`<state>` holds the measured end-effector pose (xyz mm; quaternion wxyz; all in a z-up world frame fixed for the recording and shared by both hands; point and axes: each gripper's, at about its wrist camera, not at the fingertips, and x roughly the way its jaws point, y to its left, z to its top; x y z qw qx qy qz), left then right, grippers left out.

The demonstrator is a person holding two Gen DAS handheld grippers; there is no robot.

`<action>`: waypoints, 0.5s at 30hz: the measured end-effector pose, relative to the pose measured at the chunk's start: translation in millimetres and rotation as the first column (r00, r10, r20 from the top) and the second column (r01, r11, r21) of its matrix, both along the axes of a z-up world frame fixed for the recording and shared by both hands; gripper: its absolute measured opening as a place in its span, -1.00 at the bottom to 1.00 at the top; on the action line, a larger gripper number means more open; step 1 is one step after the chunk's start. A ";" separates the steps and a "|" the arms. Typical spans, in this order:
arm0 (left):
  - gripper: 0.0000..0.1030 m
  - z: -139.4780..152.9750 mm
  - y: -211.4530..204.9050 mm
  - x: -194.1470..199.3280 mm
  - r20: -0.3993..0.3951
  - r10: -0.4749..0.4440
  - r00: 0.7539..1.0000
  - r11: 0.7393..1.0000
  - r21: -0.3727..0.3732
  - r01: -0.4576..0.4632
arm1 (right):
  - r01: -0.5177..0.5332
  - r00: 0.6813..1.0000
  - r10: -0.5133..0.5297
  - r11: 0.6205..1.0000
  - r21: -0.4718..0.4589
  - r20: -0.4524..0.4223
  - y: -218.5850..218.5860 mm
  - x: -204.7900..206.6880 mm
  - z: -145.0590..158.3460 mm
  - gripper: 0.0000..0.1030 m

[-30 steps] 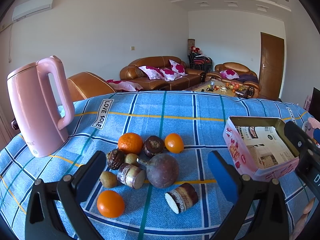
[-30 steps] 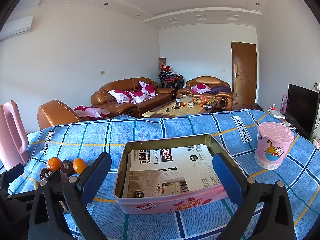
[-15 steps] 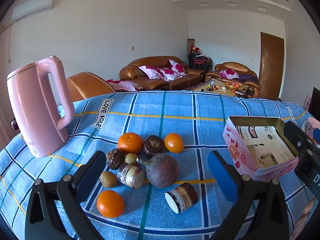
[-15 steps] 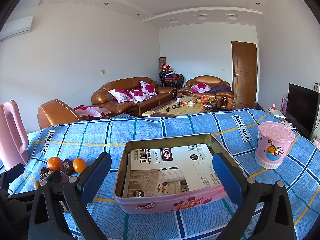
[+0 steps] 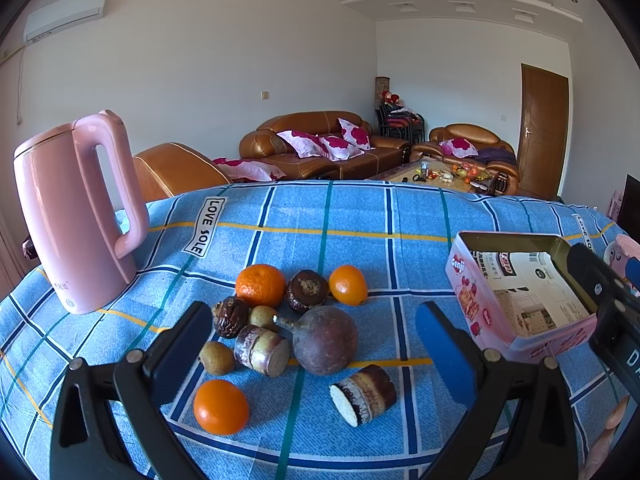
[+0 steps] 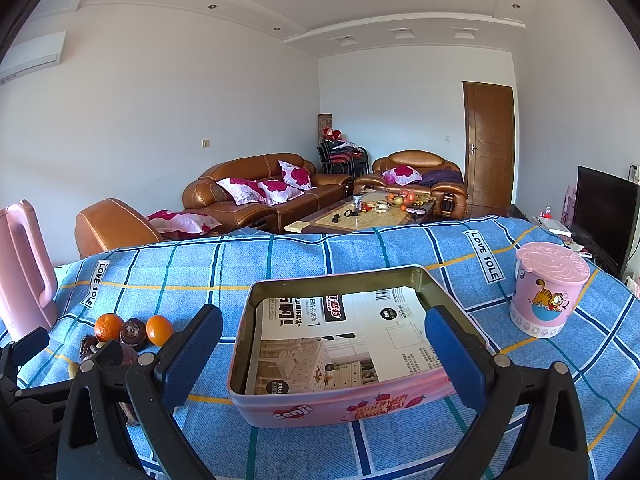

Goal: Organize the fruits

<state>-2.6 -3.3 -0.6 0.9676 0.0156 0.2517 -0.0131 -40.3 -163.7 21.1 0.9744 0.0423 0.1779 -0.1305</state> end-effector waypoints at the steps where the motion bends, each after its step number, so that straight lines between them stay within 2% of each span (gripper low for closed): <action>1: 1.00 0.0 0.0 0.0 0.000 0.000 1.000 1.000 0.000 0.000 | -0.002 1.000 0.002 1.000 0.001 0.000 0.1 -0.1 0.0 0.98; 15: 1.00 -0.5 -0.1 -0.1 -0.002 0.000 1.000 1.000 0.000 0.000 | -0.006 1.000 0.006 1.000 0.005 -0.004 1.8 -1.5 -4.7 0.98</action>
